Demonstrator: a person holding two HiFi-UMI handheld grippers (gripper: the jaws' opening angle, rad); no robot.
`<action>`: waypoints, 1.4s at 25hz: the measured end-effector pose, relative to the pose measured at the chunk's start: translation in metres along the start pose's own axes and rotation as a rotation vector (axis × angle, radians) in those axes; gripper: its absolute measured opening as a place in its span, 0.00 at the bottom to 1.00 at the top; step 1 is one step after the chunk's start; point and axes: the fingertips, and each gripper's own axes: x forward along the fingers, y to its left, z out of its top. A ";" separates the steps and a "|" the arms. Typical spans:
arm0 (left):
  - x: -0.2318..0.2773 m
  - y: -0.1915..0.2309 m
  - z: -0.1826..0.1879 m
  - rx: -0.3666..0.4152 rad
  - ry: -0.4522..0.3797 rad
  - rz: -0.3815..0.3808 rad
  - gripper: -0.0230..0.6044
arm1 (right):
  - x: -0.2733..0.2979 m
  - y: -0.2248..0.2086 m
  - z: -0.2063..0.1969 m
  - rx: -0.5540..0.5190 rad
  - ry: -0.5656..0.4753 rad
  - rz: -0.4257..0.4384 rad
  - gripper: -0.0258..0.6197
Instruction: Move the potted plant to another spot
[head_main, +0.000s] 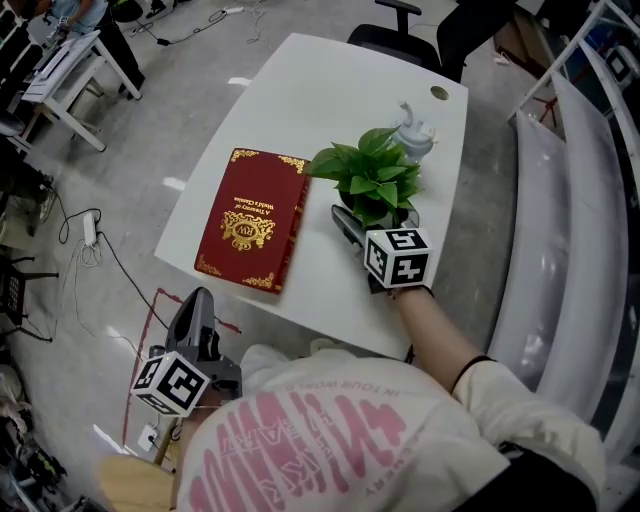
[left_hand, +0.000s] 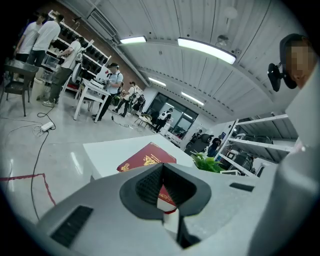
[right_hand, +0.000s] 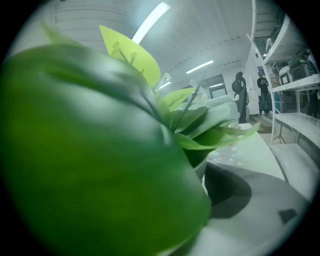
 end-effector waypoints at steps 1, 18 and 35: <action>0.000 0.001 0.001 -0.001 -0.003 0.001 0.04 | 0.001 0.000 0.001 -0.001 -0.007 -0.003 0.85; 0.002 -0.007 -0.003 0.013 0.018 -0.026 0.04 | -0.006 0.002 -0.002 0.013 0.044 0.018 0.83; -0.029 -0.030 -0.016 0.024 0.022 -0.116 0.04 | -0.073 0.029 -0.034 -0.007 0.101 0.019 0.83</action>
